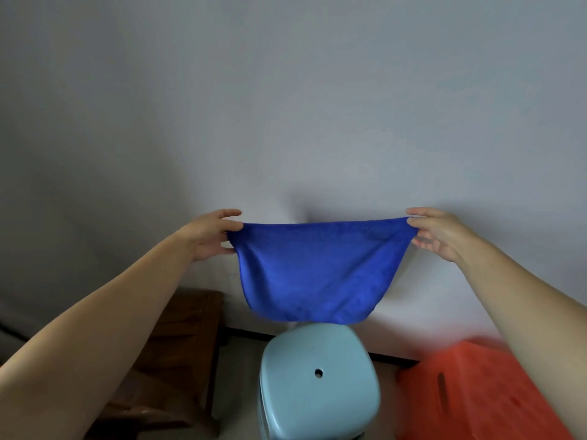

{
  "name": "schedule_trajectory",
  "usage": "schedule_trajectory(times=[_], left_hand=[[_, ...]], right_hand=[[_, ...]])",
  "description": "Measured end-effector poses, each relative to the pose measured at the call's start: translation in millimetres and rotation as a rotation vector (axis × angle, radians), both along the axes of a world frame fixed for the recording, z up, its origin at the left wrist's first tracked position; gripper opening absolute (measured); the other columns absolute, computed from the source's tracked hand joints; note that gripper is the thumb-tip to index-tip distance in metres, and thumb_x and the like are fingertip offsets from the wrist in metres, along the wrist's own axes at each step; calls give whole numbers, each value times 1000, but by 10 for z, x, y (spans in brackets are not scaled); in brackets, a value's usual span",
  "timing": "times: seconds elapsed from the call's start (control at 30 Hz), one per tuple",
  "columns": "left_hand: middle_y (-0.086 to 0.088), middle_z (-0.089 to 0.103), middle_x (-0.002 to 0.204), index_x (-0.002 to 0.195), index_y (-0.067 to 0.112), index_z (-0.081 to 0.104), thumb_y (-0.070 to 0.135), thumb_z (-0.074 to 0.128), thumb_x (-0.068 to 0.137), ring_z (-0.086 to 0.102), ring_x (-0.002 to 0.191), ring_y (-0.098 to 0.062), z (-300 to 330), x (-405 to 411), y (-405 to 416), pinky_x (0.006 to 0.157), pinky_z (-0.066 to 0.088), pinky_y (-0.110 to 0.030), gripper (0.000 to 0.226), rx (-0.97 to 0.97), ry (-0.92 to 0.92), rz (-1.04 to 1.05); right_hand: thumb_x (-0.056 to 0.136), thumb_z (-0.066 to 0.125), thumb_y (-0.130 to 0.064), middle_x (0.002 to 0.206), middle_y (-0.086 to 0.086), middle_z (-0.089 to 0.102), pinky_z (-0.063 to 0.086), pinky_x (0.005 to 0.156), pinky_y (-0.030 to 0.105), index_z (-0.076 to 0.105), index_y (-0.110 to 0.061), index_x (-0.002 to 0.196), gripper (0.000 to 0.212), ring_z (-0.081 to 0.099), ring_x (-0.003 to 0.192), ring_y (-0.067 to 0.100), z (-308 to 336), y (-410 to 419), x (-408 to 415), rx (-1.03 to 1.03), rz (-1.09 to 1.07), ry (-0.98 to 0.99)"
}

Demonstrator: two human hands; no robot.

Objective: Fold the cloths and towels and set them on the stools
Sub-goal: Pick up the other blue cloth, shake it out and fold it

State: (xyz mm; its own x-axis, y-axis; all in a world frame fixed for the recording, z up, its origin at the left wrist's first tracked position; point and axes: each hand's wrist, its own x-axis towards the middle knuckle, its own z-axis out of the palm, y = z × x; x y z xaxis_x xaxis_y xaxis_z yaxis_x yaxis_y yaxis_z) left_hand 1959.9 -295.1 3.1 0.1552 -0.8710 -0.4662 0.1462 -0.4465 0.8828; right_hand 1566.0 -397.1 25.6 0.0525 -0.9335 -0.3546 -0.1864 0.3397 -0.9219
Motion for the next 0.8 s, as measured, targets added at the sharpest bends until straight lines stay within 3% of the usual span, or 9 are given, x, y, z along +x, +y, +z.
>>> schedule_trajectory(times=[0.07,0.17,0.23,0.3,0.4,0.43,0.5,0.63,0.8], left_hand=[[-6,57,102,115,15,59,-4,48,92,56,96,-19,-2,-27,4,84,49,-36,32,-16,-121,-77],[-6,62,103,97,14,66,-3,48,91,56,97,-19,-31,-98,-9,77,47,-28,26,1,-410,-130],[-8,64,97,99,9,68,-2,49,90,56,91,-20,-75,-138,-32,71,46,-25,24,-5,-563,-142],[-9,65,95,105,5,69,-2,50,90,57,90,-20,-119,-176,-43,75,45,-27,25,-31,-652,-160],[-9,65,98,109,2,68,-2,54,88,58,93,-19,-167,-174,-6,83,42,-27,26,-68,-694,-248],[-7,65,99,111,3,67,-2,56,86,58,94,-19,-177,-161,17,83,42,-26,27,-75,-697,-295],[-5,65,97,111,5,67,-3,57,85,58,92,-17,-212,-141,57,80,42,-24,29,-79,-726,-369],[-3,62,98,109,8,66,-1,53,85,56,91,-17,-310,-214,40,76,41,-24,29,-84,-930,-421],[-3,59,95,105,5,66,8,52,91,54,87,-18,-367,-239,-19,74,39,-27,20,-116,-1042,-407]], right_hand=[[92,54,-5,79,2,60,41,58,21,59,-15,109,21,52,61,12,-13,-16,-62,-58,-13,95],[94,50,-5,75,3,57,44,47,18,60,-11,92,12,55,46,8,-17,-26,-98,-59,6,197],[95,48,-4,81,7,58,48,40,16,58,-11,82,18,59,57,12,-37,-36,-96,-6,10,201],[94,49,-4,87,9,59,56,47,20,58,-8,82,16,60,73,17,-72,-50,-98,66,24,132],[91,56,-2,95,11,64,59,71,28,60,-3,92,5,63,89,20,-113,-30,-151,138,164,35],[90,57,1,97,11,63,58,79,30,60,-1,99,10,62,93,21,-143,-38,-184,142,221,59],[87,53,10,94,10,61,53,84,29,58,-1,102,20,59,92,20,-193,-38,-227,133,326,206],[75,45,11,70,8,53,37,63,26,64,3,80,21,49,70,21,-254,-27,-194,-48,570,799],[80,49,7,73,7,53,35,63,28,61,-3,76,17,48,71,22,-302,-83,-226,-165,530,903]])
